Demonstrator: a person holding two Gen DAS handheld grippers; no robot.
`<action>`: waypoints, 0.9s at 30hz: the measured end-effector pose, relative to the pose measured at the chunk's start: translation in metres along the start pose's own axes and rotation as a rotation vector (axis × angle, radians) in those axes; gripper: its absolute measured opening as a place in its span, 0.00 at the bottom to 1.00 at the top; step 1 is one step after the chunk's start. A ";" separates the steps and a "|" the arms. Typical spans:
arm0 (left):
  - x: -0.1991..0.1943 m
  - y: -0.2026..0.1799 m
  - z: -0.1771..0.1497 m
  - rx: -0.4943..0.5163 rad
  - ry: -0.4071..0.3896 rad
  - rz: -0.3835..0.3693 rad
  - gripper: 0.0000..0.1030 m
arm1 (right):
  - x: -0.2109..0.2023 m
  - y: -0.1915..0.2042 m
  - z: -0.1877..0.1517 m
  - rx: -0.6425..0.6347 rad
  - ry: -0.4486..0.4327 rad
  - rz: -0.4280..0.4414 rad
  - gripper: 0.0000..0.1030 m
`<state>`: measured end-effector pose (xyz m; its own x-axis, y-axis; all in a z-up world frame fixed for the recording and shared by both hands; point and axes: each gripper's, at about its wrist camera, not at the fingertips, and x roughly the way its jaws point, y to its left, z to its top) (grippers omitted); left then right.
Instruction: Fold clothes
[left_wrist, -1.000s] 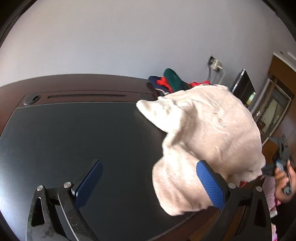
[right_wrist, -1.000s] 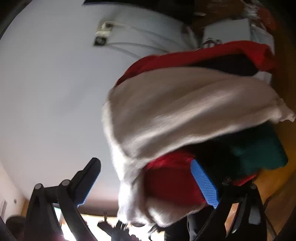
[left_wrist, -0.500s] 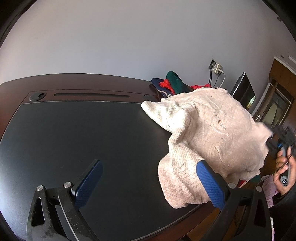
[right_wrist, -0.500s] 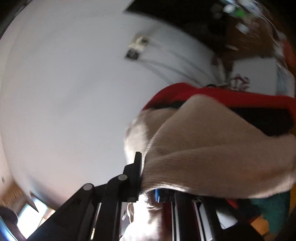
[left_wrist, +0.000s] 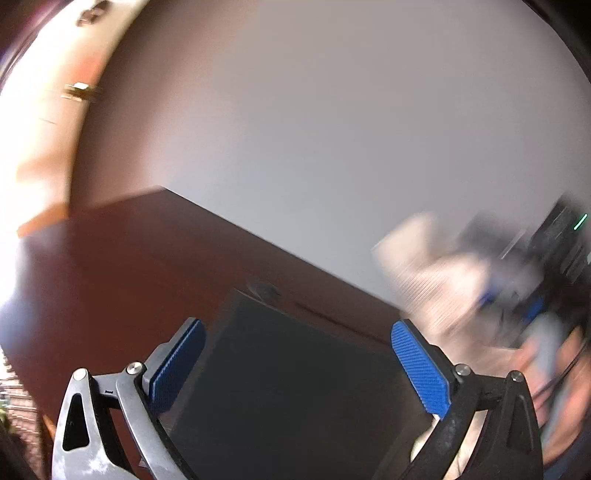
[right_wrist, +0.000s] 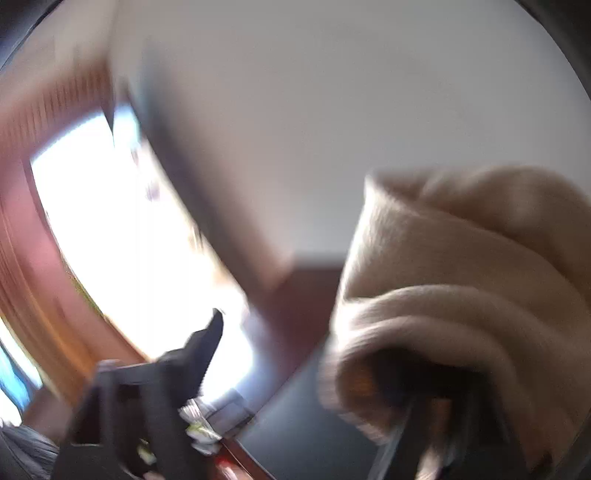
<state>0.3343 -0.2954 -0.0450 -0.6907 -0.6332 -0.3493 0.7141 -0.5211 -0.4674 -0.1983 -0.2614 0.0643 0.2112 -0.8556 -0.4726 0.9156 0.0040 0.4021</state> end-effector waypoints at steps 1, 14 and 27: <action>-0.008 0.009 0.004 -0.006 -0.016 0.027 0.99 | 0.031 0.005 -0.013 0.006 0.064 0.000 0.83; 0.060 -0.064 -0.036 0.483 0.176 0.044 0.99 | 0.042 -0.029 -0.151 0.151 0.263 0.112 0.98; 0.160 -0.179 -0.102 1.225 0.276 0.082 0.99 | -0.064 -0.109 -0.189 0.482 -0.083 0.206 1.00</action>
<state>0.0848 -0.2449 -0.1005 -0.5346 -0.6254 -0.5683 0.2905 -0.7675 0.5714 -0.2474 -0.1091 -0.0971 0.3247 -0.9004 -0.2896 0.5929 -0.0448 0.8041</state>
